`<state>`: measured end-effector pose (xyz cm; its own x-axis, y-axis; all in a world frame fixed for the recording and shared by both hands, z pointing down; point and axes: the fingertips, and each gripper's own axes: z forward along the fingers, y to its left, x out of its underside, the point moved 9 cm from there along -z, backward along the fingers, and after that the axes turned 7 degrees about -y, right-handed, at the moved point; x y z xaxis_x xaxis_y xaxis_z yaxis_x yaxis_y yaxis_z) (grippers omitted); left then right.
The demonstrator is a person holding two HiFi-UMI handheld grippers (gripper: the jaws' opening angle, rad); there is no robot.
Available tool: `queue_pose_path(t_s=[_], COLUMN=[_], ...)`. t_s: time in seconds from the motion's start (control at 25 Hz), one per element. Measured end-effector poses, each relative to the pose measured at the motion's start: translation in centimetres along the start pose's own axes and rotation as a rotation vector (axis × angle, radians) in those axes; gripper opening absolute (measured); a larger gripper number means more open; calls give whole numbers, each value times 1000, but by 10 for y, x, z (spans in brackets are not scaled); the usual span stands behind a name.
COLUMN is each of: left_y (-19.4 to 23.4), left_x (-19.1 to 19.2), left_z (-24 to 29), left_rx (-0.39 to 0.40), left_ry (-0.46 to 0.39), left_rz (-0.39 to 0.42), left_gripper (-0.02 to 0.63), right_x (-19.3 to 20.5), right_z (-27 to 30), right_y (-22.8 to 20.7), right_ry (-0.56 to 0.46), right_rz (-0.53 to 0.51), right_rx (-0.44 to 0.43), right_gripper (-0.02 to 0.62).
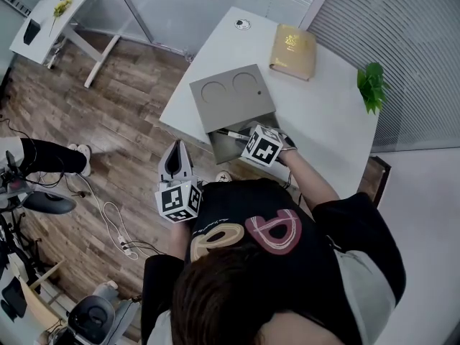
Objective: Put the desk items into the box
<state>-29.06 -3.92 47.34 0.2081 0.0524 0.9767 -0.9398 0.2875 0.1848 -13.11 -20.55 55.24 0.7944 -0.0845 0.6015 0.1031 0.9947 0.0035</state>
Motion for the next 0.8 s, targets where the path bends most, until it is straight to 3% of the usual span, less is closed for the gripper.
queue_pose_path(t_s=[0.4,0.6,0.8], left_y=[-4,-7,-12], left_x=[-1,0,2], left_z=[-3,-3,-3], left_rx=[-3,7,22], left_ry=[-6,-1,-1], left_rz=[6,3,-2], left_gripper=[18,18,18], right_x=[1,-3,-7], right_z=[-2,-8,-19], right_y=[1,4,5], right_ry=[-13,-50,-125], right_rz=[16,12,70], right_rx=[-12,9,39], right_gripper=[173,184,189])
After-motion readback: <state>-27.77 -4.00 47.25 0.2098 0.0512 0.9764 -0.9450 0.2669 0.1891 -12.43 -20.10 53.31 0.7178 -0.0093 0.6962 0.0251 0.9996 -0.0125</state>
